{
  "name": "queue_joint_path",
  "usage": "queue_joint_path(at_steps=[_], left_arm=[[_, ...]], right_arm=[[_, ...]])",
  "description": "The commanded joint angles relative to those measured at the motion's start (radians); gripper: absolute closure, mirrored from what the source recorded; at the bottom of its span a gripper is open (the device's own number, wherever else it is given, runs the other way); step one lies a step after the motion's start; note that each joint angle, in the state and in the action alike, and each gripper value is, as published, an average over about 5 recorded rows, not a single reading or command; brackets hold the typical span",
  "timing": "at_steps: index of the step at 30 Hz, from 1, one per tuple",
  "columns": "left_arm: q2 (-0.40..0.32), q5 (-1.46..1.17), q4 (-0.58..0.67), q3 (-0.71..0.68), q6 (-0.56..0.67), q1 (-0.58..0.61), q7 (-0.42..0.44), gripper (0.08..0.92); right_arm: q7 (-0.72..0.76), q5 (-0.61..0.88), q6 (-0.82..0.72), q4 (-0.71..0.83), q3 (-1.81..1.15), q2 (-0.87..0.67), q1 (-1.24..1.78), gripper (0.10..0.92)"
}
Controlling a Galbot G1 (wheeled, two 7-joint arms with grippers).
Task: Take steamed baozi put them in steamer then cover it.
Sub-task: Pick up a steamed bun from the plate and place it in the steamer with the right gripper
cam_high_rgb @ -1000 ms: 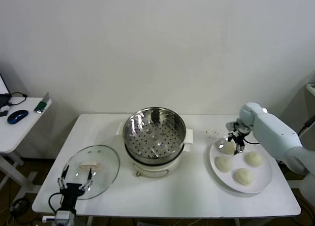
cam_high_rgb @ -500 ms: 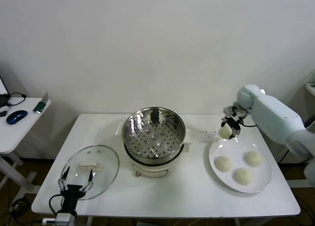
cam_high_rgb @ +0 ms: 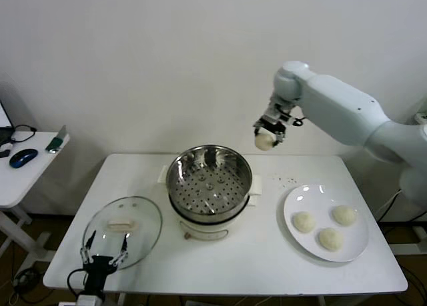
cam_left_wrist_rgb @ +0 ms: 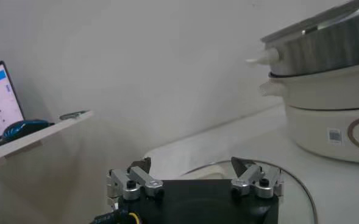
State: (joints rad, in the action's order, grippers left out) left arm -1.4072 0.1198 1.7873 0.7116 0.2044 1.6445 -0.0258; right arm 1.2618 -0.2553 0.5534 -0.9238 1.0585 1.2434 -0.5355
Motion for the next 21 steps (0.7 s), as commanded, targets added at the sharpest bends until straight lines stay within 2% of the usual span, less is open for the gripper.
queue_joint_path(at_steps=[1,9,21], left_arm=[[0.007,-0.023,0.018,-0.013,-0.009,0.012,0.008,0.177],[0.034,-0.063,0.036,-0.009,-0.001,0.021,0.023,0.177],[0.08,-0.099,0.029,0.006,0.011,0.062,0.019,0.177]], right_arm=[[-0.044,-0.08,0.141,-0.031,0.045,0.197,-0.023,0.33],[-0.082,-0.219,0.209,0.092,0.021,0.31,0.093,0.33],[-0.137,-0.417,0.255,0.193,-0.024,0.34,0.19,0.322]])
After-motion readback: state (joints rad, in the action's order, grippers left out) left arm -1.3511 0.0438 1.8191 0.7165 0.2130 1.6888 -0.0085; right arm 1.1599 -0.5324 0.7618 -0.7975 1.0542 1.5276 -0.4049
